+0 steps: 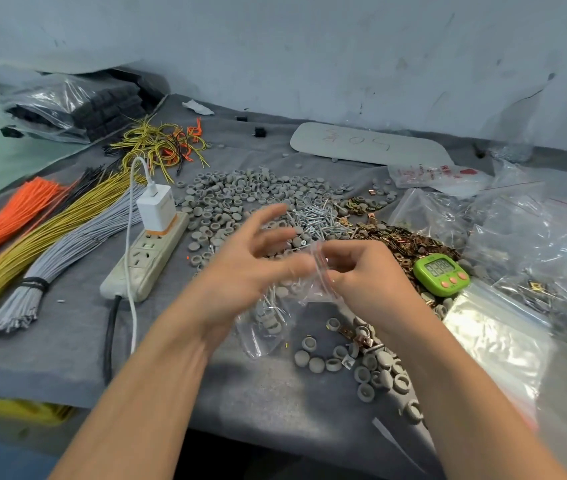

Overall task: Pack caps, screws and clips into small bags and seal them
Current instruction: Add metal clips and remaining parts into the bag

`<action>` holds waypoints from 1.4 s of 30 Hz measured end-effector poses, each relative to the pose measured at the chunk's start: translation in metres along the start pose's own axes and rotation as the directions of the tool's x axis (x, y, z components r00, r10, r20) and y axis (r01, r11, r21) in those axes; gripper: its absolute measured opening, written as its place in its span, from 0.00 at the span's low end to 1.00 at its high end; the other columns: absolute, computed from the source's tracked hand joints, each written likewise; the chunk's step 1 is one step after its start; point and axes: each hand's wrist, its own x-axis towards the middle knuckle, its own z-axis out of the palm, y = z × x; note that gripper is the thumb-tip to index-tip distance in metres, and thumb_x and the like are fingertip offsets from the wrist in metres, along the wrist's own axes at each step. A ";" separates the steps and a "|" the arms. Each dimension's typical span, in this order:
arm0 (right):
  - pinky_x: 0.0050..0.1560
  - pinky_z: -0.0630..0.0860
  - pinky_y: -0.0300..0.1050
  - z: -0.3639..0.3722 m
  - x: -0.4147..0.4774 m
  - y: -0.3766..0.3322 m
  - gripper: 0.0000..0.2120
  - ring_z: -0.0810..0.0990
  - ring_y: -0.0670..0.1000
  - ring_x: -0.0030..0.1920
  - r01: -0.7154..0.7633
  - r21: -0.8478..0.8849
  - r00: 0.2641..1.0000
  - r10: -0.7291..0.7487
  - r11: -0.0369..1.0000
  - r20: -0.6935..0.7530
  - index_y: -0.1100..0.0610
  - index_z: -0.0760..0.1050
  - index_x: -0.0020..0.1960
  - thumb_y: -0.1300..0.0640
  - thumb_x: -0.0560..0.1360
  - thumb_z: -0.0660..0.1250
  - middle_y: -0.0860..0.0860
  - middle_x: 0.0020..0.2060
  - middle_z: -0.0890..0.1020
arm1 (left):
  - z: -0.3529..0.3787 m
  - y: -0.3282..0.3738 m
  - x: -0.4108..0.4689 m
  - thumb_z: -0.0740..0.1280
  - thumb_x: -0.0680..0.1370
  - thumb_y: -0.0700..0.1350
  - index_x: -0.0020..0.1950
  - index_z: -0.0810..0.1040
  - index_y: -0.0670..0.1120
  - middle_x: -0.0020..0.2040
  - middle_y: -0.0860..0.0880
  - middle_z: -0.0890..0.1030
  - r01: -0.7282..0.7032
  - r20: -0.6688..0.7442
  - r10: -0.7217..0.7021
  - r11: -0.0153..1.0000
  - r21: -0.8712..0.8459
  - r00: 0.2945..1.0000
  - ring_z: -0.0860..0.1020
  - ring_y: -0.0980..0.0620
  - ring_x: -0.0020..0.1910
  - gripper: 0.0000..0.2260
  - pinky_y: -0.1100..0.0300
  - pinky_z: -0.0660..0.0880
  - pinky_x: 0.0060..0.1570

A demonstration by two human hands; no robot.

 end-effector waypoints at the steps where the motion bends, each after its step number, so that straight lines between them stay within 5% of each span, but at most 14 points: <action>1: 0.51 0.85 0.55 -0.003 -0.001 0.002 0.17 0.87 0.52 0.46 -0.025 0.000 1.000 0.025 1.000 0.004 0.44 0.88 0.49 0.66 0.77 0.71 0.43 0.42 0.88 | -0.006 0.001 0.002 0.79 0.67 0.57 0.70 0.74 0.64 0.61 0.61 0.83 0.029 -0.086 -0.032 0.999 -0.043 0.996 0.81 0.62 0.59 0.32 0.63 0.75 0.57; 3: 0.56 0.82 0.66 -0.008 0.000 0.007 0.19 0.85 0.58 0.45 -0.098 -0.001 0.995 0.098 0.995 0.024 0.44 0.88 0.49 0.69 0.78 0.70 0.44 0.43 0.88 | -0.014 0.003 0.004 0.71 0.78 0.51 0.64 0.79 0.58 0.56 0.58 0.86 0.080 -0.227 -0.102 0.991 -0.104 0.968 0.82 0.59 0.58 0.14 0.55 0.72 0.66; 5: 0.58 0.79 0.69 -0.015 0.002 0.012 0.20 0.84 0.60 0.44 -0.146 0.003 0.988 0.146 0.989 0.055 0.45 0.88 0.49 0.70 0.78 0.69 0.46 0.44 0.88 | -0.018 -0.001 0.004 0.67 0.81 0.39 0.59 0.82 0.55 0.52 0.57 0.87 0.116 -0.258 -0.132 0.990 -0.075 0.957 0.83 0.60 0.55 0.13 0.56 0.74 0.66; 9: 0.42 0.84 0.41 -0.023 0.005 0.017 0.20 0.86 0.51 0.46 -0.172 0.064 0.980 0.164 0.983 0.116 0.47 0.89 0.43 0.72 0.76 0.69 0.47 0.44 0.89 | -0.017 -0.011 0.002 0.64 0.76 0.27 0.63 0.82 0.54 0.58 0.55 0.84 0.185 -0.095 -0.170 0.966 0.178 0.981 0.80 0.57 0.61 0.26 0.65 0.75 0.57; 13: 0.51 0.82 0.46 -0.023 0.007 0.024 0.16 0.85 0.48 0.51 -0.216 -0.016 0.972 0.216 0.976 0.092 0.46 0.89 0.41 0.67 0.76 0.73 0.44 0.44 0.89 | -0.014 -0.021 0.003 0.75 0.73 0.31 0.67 0.79 0.55 0.57 0.57 0.82 0.150 -0.003 -0.161 0.912 0.381 0.987 0.79 0.59 0.58 0.28 0.63 0.77 0.60; 17: 0.34 0.81 0.34 -0.023 0.006 0.025 0.22 0.86 0.40 0.40 -0.223 -0.080 0.971 0.228 0.972 0.064 0.44 0.88 0.41 0.72 0.74 0.72 0.39 0.39 0.87 | -0.007 -0.023 0.007 0.79 0.68 0.35 0.62 0.75 0.64 0.53 0.63 0.79 0.090 -0.026 -0.093 0.793 0.603 0.995 0.77 0.66 0.54 0.33 0.73 0.70 0.48; 19: 0.35 0.82 0.36 -0.023 0.005 0.025 0.21 0.86 0.41 0.39 -0.221 -0.120 0.973 0.228 0.968 0.045 0.44 0.88 0.41 0.71 0.74 0.72 0.39 0.39 0.87 | -0.004 -0.025 0.007 0.79 0.68 0.35 0.56 0.76 0.64 0.51 0.63 0.79 0.080 -0.059 -0.055 0.758 0.647 0.997 0.77 0.67 0.51 0.29 0.74 0.68 0.43; 24: 0.44 0.86 0.49 -0.024 0.004 0.026 0.19 0.88 0.47 0.42 -0.210 -0.186 0.976 0.219 0.960 0.025 0.44 0.88 0.40 0.69 0.75 0.73 0.42 0.41 0.88 | -0.003 -0.023 0.004 0.80 0.69 0.41 0.38 0.84 0.59 0.37 0.59 0.84 0.056 -0.110 0.019 0.767 0.640 0.994 0.80 0.61 0.37 0.12 0.71 0.71 0.33; 26: 0.49 0.86 0.56 -0.023 0.005 0.025 0.23 0.87 0.52 0.45 -0.189 -0.241 0.979 0.200 0.952 0.024 0.41 0.87 0.40 0.70 0.75 0.71 0.42 0.41 0.88 | -0.001 -0.021 0.002 0.79 0.71 0.42 0.36 0.85 0.61 0.33 0.61 0.84 0.054 -0.044 -0.034 0.759 0.649 0.998 0.80 0.63 0.34 0.12 0.72 0.72 0.32; 36: 0.48 0.85 0.60 -0.027 0.004 0.028 0.19 0.86 0.57 0.44 -0.153 -0.312 0.983 0.177 0.938 0.048 0.46 0.88 0.43 0.69 0.78 0.68 0.43 0.43 0.88 | 0.009 -0.021 0.001 0.78 0.72 0.40 0.37 0.86 0.58 0.35 0.61 0.84 0.095 -0.067 -0.067 0.766 0.636 0.995 0.82 0.62 0.36 0.12 0.64 0.79 0.40; 42: 0.47 0.85 0.56 -0.027 0.003 0.030 0.21 0.86 0.53 0.43 -0.156 -0.299 0.983 0.176 0.942 0.043 0.45 0.88 0.42 0.69 0.78 0.67 0.43 0.42 0.88 | -0.004 -0.022 0.001 0.72 0.72 0.30 0.36 0.85 0.56 0.35 0.58 0.83 0.124 -0.136 -0.044 0.739 0.663 0.990 0.80 0.64 0.35 0.20 0.73 0.72 0.31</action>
